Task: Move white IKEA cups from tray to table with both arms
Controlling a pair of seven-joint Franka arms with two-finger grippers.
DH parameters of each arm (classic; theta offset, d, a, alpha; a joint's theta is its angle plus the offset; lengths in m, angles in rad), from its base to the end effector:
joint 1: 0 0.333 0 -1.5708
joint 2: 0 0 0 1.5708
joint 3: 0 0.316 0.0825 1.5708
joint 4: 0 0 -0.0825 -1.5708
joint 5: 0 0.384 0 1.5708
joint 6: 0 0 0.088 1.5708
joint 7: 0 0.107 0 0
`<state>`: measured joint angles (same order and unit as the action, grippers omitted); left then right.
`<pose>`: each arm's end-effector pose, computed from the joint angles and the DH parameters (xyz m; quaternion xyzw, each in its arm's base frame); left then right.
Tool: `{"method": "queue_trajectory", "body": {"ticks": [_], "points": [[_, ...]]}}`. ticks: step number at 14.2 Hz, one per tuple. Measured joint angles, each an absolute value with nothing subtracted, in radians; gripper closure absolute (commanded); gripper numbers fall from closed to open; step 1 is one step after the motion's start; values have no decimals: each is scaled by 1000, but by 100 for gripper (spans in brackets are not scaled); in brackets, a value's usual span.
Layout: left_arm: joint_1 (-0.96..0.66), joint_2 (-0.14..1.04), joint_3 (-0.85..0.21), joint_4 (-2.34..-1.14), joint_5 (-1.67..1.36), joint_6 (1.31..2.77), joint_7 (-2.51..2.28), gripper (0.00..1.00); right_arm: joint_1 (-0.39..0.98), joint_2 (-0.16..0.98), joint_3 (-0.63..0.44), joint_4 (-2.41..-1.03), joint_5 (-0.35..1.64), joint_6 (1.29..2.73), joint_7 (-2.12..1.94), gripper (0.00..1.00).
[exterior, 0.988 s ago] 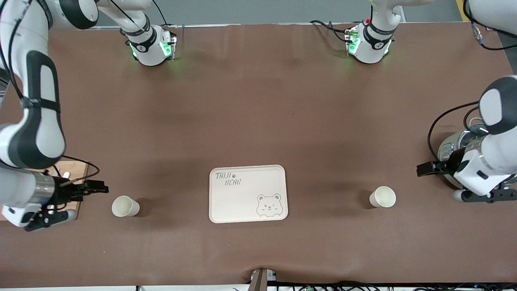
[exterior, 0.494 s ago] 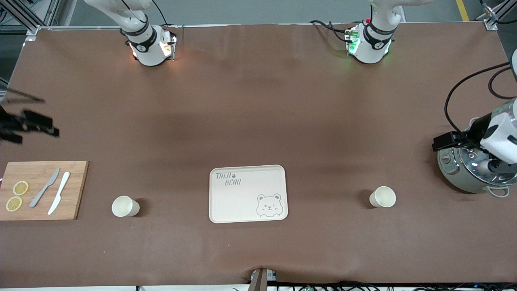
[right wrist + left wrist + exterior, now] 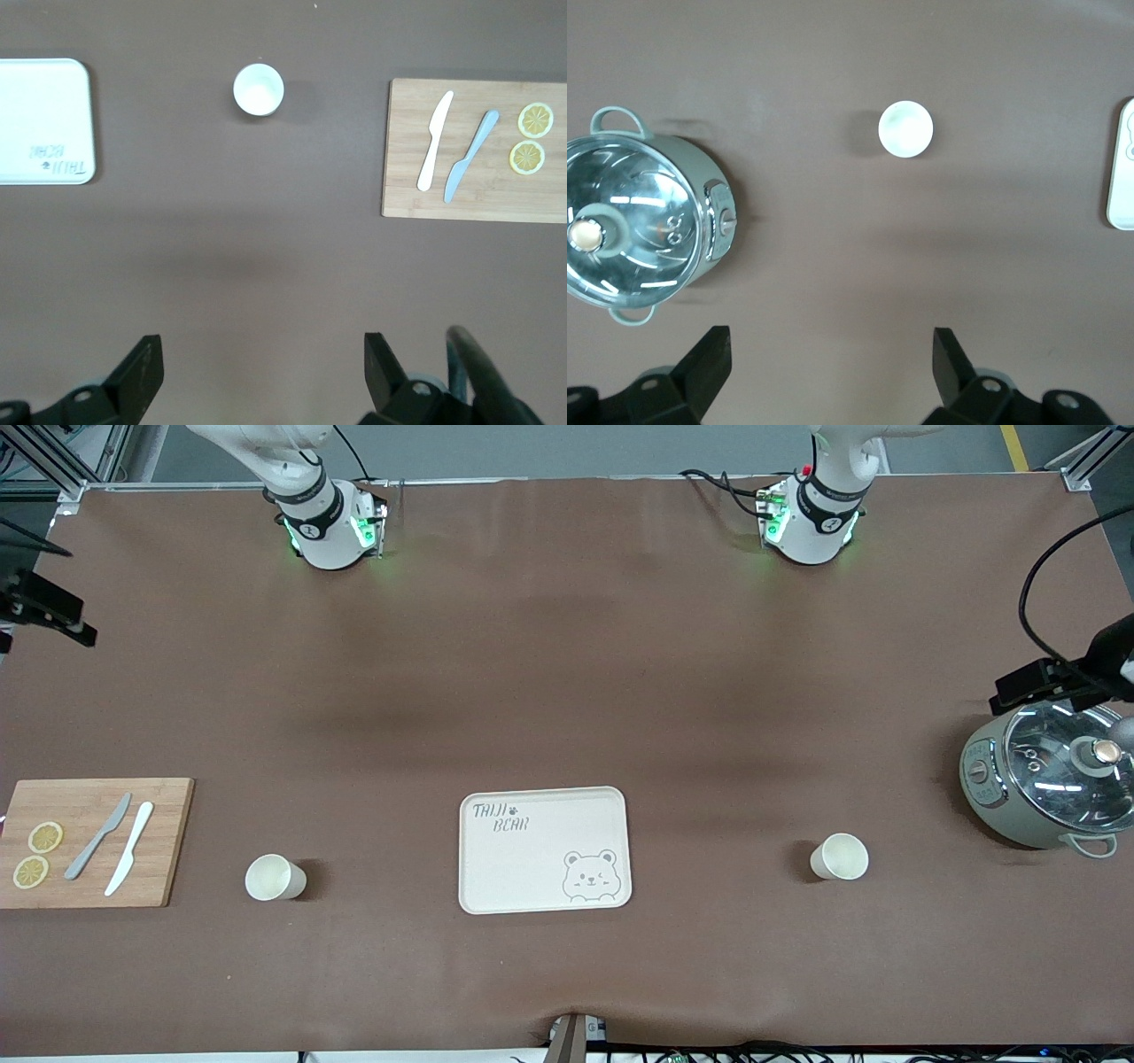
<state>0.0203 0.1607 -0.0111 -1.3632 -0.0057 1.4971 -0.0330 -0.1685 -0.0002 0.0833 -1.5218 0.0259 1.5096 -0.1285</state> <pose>0.5968 0.0054 0.6228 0.9997 0.0210 -0.0134 0.0036 0.5469 -0.0438 0.6423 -0.9996 -0.0224 0.0046 0.0135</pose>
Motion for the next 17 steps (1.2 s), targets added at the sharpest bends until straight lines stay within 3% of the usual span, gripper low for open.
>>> {"method": "queue_trajectory", "body": {"ticks": [3, 17], "points": [[20, 129, -15, -1364, -6, 1481, -33, 0, -179, -4, 81, -1590, 22, 1559, -129, 0], [20, 127, -19, -1369, -6, 1480, -33, 0, -180, -20, 81, -1593, 18, 1560, -129, 0]]}}
